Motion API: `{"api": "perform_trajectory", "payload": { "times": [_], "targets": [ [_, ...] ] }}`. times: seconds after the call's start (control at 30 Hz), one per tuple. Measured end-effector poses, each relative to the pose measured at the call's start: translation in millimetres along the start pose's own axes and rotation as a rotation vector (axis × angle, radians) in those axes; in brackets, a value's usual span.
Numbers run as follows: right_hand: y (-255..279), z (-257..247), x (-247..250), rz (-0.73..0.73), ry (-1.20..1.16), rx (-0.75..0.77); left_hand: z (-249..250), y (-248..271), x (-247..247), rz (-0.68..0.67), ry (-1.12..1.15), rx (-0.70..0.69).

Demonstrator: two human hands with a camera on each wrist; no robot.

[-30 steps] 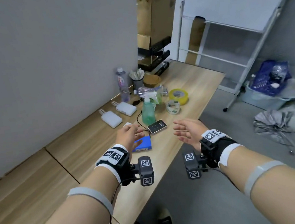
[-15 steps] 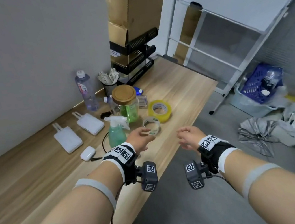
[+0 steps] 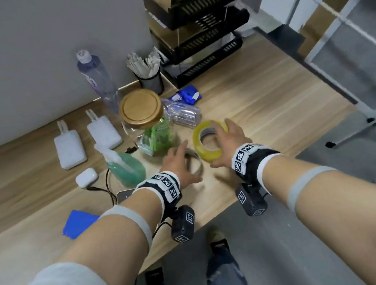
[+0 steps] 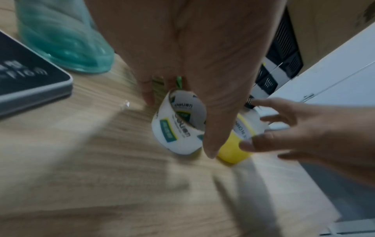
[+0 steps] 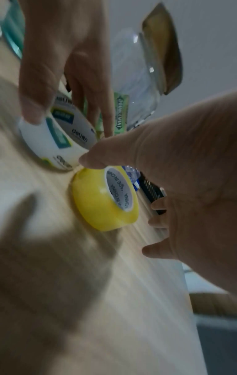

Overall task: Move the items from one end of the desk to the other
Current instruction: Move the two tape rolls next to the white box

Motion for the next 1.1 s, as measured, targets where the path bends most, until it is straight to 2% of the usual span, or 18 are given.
{"api": "perform_trajectory", "payload": {
  "times": [0.17,0.3,0.43,0.57,0.67,0.87,1.1],
  "targets": [
    [-40.5,-6.9,0.2,-0.101,0.17,0.099,2.3,-7.4,-7.4,0.074,-0.019,0.012],
    [-54.1,-14.0,-1.8,-0.09,0.213,0.128,-10.6,0.2,-9.6,0.115,0.143,0.013],
    [-41.0,-17.9,-7.3,-0.049,0.171,0.075,-23.5,21.2,-0.3,0.168,0.279,0.03],
    [-15.1,-32.8,-14.7,0.069,0.053,0.107,-44.4,52.1,14.7,0.189,0.388,0.042],
    [1.6,-57.3,-20.8,0.076,0.006,0.124,-73.5,80.8,21.1,0.219,0.439,0.091],
    [60.3,-136.7,-61.1,0.017,-0.022,0.15,-161.0,166.1,32.8,0.367,0.573,0.146],
    [144.4,-277.1,-128.3,0.02,0.102,0.239,-293.1,294.4,64.0,0.497,0.516,0.199]
  ]
}}
Point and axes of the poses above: each hand's wrist, its own y-axis away from the middle knuckle, its own x-axis out of the back of the hand, z = x × y, the point moved 4 cm from there along -y, towards the middle knuckle, and after that the axes turned 7 degrees about -z, right-handed, at the moved point
